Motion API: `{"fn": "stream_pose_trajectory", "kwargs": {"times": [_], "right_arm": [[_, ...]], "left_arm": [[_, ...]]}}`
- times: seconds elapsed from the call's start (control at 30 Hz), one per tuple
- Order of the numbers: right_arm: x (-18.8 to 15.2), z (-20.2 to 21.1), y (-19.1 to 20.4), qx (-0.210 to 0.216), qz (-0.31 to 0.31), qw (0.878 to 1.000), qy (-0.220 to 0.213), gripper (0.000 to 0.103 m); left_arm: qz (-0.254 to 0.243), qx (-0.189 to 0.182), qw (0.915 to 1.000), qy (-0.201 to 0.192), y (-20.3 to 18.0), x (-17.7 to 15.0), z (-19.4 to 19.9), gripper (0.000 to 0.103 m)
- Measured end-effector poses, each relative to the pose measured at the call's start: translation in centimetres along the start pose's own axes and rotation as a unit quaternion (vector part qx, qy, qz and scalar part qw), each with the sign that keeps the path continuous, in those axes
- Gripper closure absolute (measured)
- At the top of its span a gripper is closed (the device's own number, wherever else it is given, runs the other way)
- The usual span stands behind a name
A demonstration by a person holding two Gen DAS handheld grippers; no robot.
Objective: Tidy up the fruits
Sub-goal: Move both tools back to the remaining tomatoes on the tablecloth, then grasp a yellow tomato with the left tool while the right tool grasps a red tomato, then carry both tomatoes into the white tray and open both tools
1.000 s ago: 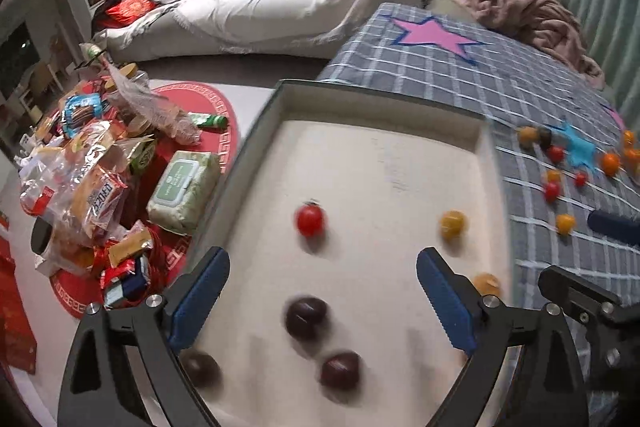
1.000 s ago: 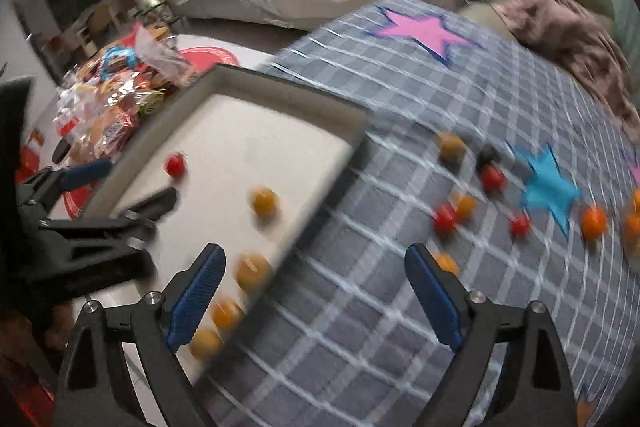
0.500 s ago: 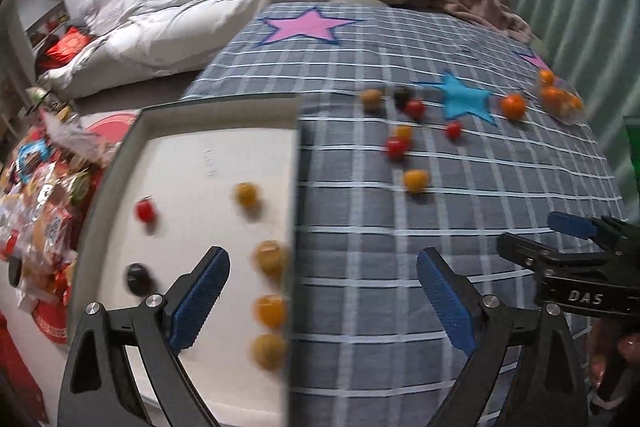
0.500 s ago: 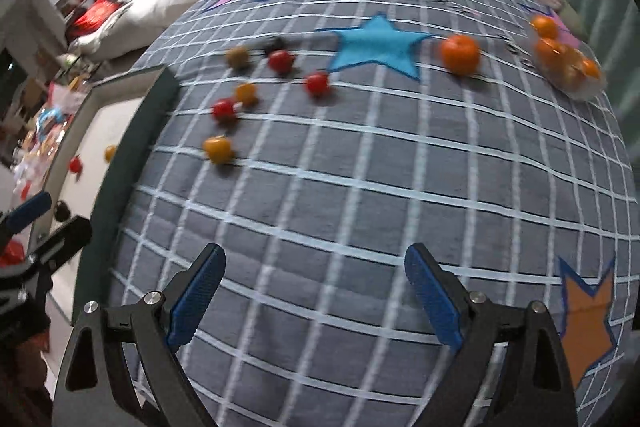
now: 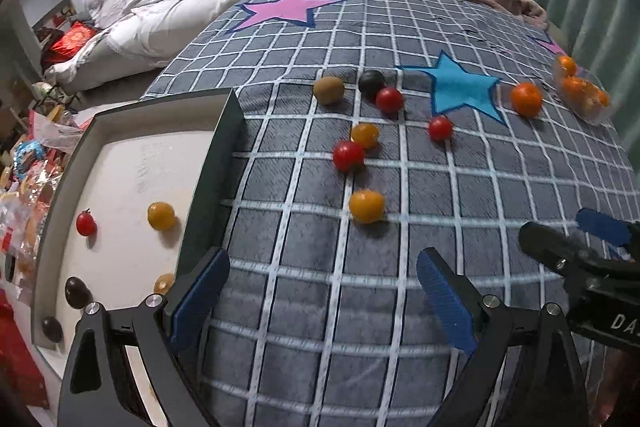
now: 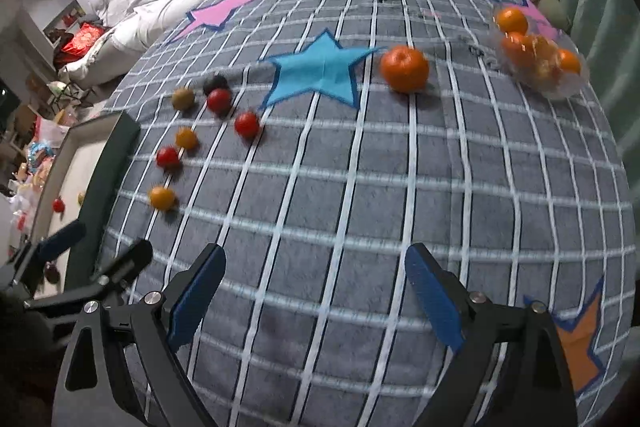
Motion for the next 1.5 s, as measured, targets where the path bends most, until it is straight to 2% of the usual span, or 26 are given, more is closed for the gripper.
{"fn": "stream_pose_trajectory", "kwargs": {"times": [0.33,0.4,0.43,0.57,0.6,0.7,0.77,0.8,0.83,0.87,0.9,1.0,1.07,1.1,1.13,1.17,1.5], "right_arm": [[4.1,-2.0,3.1,0.009,0.044,0.999,-0.032,0.01],[4.4,-2.6,3.8,0.01,0.053,0.998,-0.034,0.01],[4.6,-2.8,4.1,0.012,0.056,0.998,-0.034,0.01],[4.8,-4.0,5.2,0.015,0.069,0.997,-0.035,0.016],[4.9,-4.2,5.5,0.016,0.071,0.997,-0.035,0.021],[5.2,-4.4,6.3,0.008,0.085,0.995,-0.047,0.026],[5.4,-4.4,7.0,0.005,0.095,0.994,-0.054,0.036],[5.4,-4.4,7.3,0.002,0.102,0.993,-0.059,0.049],[5.4,-4.3,7.6,0.001,0.109,0.992,-0.063,0.067],[5.4,-4.2,7.9,0.003,0.114,0.991,-0.064,0.077],[5.4,-4.2,7.9,0.007,0.113,0.992,-0.064,0.081],[5.1,-3.9,7.3,0.021,0.101,0.992,-0.067,0.081],[4.7,-3.5,6.5,0.032,0.091,0.993,-0.067,0.081],[4.5,-3.2,6.2,0.036,0.086,0.993,-0.066,0.081],[4.2,-2.8,5.6,0.041,0.079,0.994,-0.066,0.081],[3.9,-2.5,5.3,0.045,0.076,0.994,-0.066,0.081],[-0.8,-0.5,1.7,0.068,0.041,0.995,-0.053,0.081]], "left_arm": [[0.003,0.025,0.9997,0.005,-0.2,1.4,-3.4,0.008],[0.007,0.025,0.9997,0.0,-0.1,1.6,-3.7,0.001],[0.01,0.022,0.9997,-0.003,0.1,1.6,-3.8,0.001],[0.041,-0.013,0.999,-0.013,1.1,1.6,-4.2,0.0],[0.046,-0.014,0.9987,-0.018,1.4,1.5,-4.2,0.0],[0.041,-0.014,0.9988,-0.023,1.2,1.4,-4.3,0.0],[0.046,-0.013,0.9987,-0.016,1.2,1.5,-4.3,0.0],[0.049,-0.014,0.9986,-0.01,1.3,1.6,-4.4,0.0],[0.052,-0.013,0.9985,-0.003,1.3,1.7,-4.4,0.0],[0.053,-0.013,0.9985,-0.002,1.3,1.9,-4.6,0.0],[0.05,-0.011,0.9987,-0.002,1.2,2.0,-4.6,0.0],[0.028,-0.027,0.9992,-0.008,0.3,1.8,-4.1,0.018],[0.008,-0.036,0.9992,-0.012,-0.6,1.7,-3.8,0.046],[0.001,-0.04,0.9991,-0.012,-0.9,1.6,-3.7,0.054],[-0.006,-0.046,0.9989,-0.012,-1.3,1.5,-3.6,0.07],[-0.01,-0.049,0.9987,-0.012,-1.4,1.5,-3.5,0.08],[0.003,-0.083,0.9964,-0.016,-0.5,-0.7,-1.9,0.08]]}}
Point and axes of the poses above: each gripper's, at about its wrist camera, not at the fingertips, and z roughly against the way its jaws point, y to its left, x to its top, the point moved 1 cm from there along -z, roughly the way its jaws point, and after that the axes turned 15 degrees about -x, right-handed, at the moved point
